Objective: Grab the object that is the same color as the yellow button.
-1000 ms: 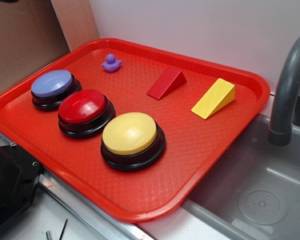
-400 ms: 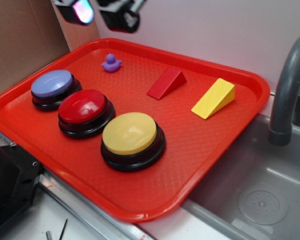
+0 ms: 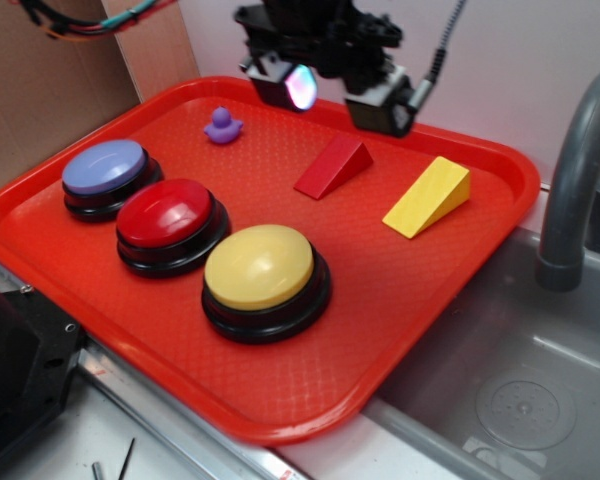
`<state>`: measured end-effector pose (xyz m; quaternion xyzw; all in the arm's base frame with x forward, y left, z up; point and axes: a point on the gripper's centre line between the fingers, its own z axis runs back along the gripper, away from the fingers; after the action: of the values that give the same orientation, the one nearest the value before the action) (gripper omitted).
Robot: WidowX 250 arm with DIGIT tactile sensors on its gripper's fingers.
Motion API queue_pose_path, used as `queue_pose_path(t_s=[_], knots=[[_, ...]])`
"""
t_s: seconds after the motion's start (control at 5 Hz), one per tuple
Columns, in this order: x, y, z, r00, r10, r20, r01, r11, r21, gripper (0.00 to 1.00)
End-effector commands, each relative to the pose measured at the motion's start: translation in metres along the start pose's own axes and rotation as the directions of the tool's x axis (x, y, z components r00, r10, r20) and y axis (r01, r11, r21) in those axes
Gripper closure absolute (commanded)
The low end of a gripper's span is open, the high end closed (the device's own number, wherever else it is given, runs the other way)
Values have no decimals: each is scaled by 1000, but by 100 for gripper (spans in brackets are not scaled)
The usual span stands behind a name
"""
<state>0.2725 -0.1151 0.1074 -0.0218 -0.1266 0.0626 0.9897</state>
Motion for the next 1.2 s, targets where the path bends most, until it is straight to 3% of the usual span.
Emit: queue_pose_path(t_s=[0.0, 0.4, 0.6, 0.8, 1.0], knots=[[39, -19, -37, 999, 29, 23, -29, 999, 17, 0], [49, -30, -90, 998, -2, -56, 7, 997, 81, 0], [44, -29, -93, 998, 15, -56, -11, 996, 83, 100], [39, -25, -79, 998, 21, -64, -19, 999, 46, 100], [35, -22, -65, 996, 19, -88, -15, 999, 48, 100]])
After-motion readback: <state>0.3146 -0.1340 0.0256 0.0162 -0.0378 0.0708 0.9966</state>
